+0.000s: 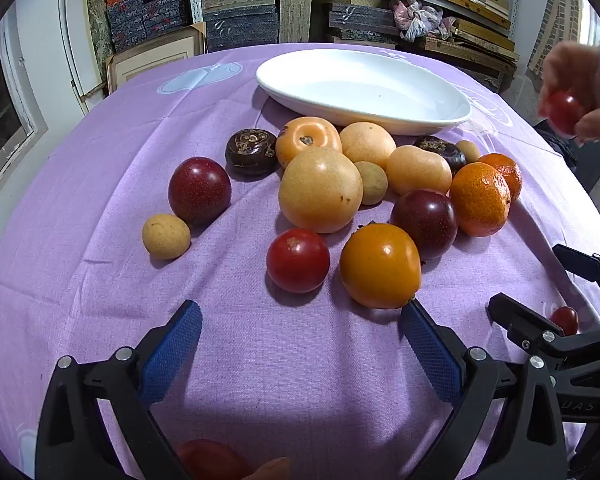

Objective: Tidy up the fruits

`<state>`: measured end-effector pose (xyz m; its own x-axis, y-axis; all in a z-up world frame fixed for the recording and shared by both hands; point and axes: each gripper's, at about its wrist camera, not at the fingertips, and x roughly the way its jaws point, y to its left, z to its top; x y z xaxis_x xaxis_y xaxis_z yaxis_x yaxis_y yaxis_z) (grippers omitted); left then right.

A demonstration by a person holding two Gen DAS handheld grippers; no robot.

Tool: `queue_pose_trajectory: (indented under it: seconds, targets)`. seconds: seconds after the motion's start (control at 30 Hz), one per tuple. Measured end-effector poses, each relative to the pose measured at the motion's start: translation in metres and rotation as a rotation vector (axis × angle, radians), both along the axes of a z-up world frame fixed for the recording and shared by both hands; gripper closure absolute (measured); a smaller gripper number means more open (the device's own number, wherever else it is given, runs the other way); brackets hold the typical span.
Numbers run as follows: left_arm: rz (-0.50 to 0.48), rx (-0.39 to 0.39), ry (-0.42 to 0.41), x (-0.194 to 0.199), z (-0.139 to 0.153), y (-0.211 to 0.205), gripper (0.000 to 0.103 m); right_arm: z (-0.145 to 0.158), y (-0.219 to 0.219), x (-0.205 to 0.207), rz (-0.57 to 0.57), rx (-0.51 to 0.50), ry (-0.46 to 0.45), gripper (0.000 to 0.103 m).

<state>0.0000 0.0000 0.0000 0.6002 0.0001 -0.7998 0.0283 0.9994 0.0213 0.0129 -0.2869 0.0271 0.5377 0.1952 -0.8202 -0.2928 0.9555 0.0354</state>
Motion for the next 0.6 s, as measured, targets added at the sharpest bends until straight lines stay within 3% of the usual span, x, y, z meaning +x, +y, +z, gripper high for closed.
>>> queue_pose_trajectory:
  seconds: [0.6]
  targets:
    - [0.000, 0.000, 0.000, 0.0000, 0.0000, 0.0000, 0.003, -0.0006, 0.0001, -0.0002, 0.000, -0.001, 0.001, 0.004]
